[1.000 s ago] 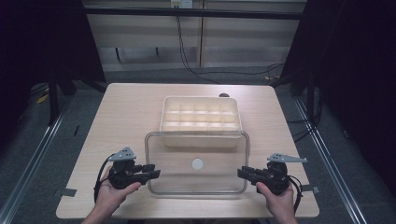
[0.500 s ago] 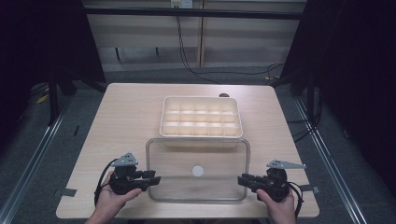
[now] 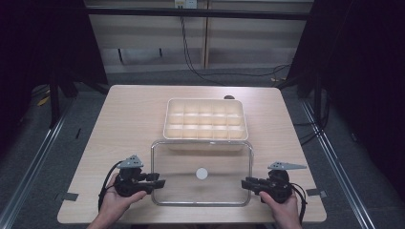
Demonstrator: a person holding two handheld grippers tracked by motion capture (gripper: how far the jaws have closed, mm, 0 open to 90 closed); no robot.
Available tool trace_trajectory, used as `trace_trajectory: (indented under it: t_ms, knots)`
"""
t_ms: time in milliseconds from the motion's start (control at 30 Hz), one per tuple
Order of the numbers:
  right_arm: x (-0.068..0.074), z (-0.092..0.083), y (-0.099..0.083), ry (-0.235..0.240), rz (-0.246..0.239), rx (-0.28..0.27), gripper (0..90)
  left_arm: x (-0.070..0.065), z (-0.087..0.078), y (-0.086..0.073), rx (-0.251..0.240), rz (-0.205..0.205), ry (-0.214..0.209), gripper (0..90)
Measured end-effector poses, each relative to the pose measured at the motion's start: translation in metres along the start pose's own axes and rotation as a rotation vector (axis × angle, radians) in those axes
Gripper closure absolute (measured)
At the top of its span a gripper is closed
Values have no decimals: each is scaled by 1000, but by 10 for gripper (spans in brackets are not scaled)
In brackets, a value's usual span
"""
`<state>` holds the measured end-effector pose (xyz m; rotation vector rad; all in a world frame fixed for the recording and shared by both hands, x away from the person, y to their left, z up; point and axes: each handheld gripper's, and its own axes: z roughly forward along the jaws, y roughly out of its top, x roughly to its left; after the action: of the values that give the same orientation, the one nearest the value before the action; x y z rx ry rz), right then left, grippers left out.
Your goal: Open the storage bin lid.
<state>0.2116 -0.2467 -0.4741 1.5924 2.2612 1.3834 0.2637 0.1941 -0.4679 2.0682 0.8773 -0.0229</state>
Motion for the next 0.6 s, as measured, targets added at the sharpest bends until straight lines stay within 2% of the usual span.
trace_trajectory:
  t_ms: [467, 600]
  knots:
    - [-2, 4, 1, -22, 0, 5, 644, 2, 6, 2, 10, 13, 7, 551]
    - [-2, 6, 1, -28, -3, 10, 630, 6, 9, 3, 12, -12, -7, 549]
